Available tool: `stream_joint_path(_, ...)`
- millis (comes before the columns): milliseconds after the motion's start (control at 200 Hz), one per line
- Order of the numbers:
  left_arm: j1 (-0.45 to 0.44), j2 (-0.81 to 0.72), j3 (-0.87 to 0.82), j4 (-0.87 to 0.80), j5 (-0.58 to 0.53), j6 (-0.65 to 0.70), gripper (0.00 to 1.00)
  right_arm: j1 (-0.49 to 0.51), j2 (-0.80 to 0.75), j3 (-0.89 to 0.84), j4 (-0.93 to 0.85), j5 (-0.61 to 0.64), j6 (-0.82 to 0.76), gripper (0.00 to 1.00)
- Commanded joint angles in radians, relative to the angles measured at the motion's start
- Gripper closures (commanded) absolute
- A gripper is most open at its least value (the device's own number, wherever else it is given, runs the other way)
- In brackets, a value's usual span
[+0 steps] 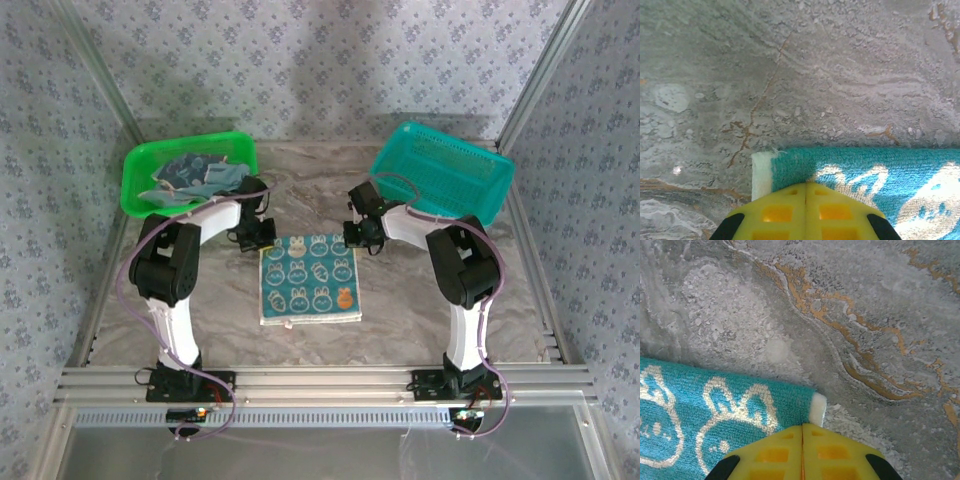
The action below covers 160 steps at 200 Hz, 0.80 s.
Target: Fold and stack the towels
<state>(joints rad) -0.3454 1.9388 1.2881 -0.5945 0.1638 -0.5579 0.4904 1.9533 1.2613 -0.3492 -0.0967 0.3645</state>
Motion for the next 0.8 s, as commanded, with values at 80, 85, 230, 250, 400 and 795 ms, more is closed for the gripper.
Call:
stream_joint_path(80, 0.019, -0.094, -0.016, -0.026, -0.019, -0.011, 0.87, -0.008, -0.039, 0.018, -0.016, -0.008, -0.011, 0.87)
stream_joint_path(85, 0.019, -0.098, -0.014, -0.026, -0.017, -0.012, 0.87, -0.008, -0.040, 0.019, -0.015, -0.008, -0.011, 0.87)
stream_joint_path(230, 0.035, -0.127, -0.015, -0.008, -0.012, -0.014, 0.76, -0.009, -0.059, 0.017, 0.003, -0.006, 0.013, 0.73)
stream_joint_path(250, 0.037, -0.121, -0.015, -0.006, -0.013, -0.012, 0.75, -0.010, -0.057, 0.017, 0.007, -0.006, 0.012, 0.72)
stream_joint_path(400, 0.040, -0.063, 0.004, 0.008, 0.012, -0.014, 0.72, -0.019, -0.020, 0.055, -0.009, -0.014, 0.014, 0.69)
stream_joint_path(795, 0.041, 0.016, 0.017, 0.029, -0.007, -0.019, 0.65, -0.042, 0.063, 0.106, -0.003, -0.031, 0.007, 0.64)
